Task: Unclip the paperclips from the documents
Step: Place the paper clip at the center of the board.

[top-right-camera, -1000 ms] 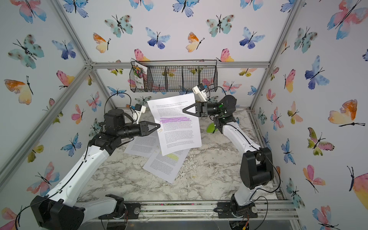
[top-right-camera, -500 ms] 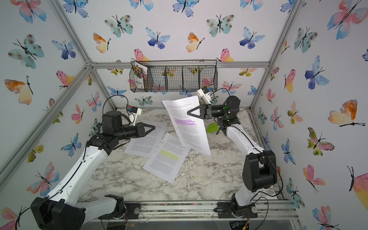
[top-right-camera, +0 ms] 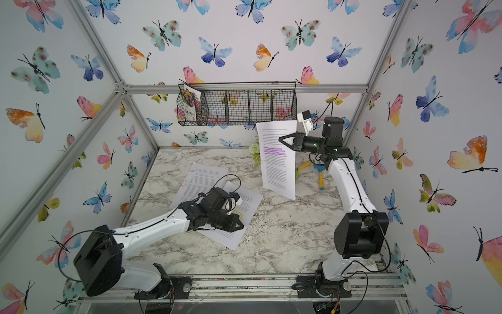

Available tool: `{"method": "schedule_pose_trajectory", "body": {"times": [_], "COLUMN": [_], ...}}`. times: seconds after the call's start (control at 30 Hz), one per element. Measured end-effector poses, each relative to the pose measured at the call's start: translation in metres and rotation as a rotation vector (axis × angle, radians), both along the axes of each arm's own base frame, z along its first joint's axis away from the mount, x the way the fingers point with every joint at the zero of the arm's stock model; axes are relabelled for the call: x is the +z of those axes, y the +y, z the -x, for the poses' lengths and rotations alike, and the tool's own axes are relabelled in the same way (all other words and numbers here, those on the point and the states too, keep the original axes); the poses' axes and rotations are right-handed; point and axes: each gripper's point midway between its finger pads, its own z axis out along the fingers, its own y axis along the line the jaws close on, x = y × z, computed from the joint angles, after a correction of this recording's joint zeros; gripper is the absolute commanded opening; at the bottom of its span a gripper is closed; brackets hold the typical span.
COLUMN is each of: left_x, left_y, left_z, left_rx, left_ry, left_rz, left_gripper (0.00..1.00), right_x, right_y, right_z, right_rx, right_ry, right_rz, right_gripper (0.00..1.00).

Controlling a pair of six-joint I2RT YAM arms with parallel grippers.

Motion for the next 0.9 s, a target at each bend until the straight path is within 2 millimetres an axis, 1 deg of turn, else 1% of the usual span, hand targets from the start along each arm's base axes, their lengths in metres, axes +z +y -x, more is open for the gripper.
{"method": "schedule_pose_trajectory", "body": {"times": [0.03, 0.07, 0.13, 0.3, 0.37, 0.4, 0.53, 0.63, 0.73, 0.9], "left_x": [-0.013, -0.022, -0.033, -0.044, -0.046, -0.047, -0.048, -0.047, -0.043, -0.028], "left_y": [-0.005, -0.009, -0.017, -0.048, -0.056, -0.058, -0.061, -0.061, -0.062, -0.068], "left_z": [0.004, 0.008, 0.013, 0.016, 0.016, 0.016, 0.017, 0.016, 0.013, -0.001], "left_rx": [-0.016, -0.030, -0.054, -0.106, -0.116, -0.116, -0.117, -0.112, -0.109, -0.090], "left_ry": [0.014, 0.024, 0.036, 0.029, 0.027, 0.026, 0.027, 0.025, 0.019, -0.035], "left_rz": [-0.029, -0.052, -0.081, -0.085, -0.082, -0.081, -0.082, -0.084, -0.084, -0.086], "left_gripper": [0.00, 0.00, 0.00, 0.00, 0.00, 0.03, 0.24, 0.31, 0.33, 0.33], "right_x": [-0.008, -0.017, -0.029, -0.051, -0.060, -0.063, -0.070, -0.070, -0.068, -0.065], "right_y": [-0.002, -0.005, -0.009, -0.028, -0.033, -0.035, -0.036, -0.036, -0.036, -0.035], "right_z": [-0.001, -0.002, -0.002, -0.005, -0.004, -0.004, -0.002, 0.000, 0.002, 0.003], "right_rx": [-0.014, -0.026, -0.046, -0.099, -0.112, -0.118, -0.117, -0.114, -0.113, -0.106], "right_ry": [0.016, 0.036, 0.064, 0.110, 0.133, 0.143, 0.154, 0.151, 0.145, 0.141], "right_rz": [0.024, 0.046, 0.082, 0.133, 0.146, 0.149, 0.162, 0.164, 0.165, 0.158], "right_gripper": [0.01, 0.01, 0.01, 0.01, 0.01, 0.01, 0.01, 0.01, 0.01, 0.01]}}
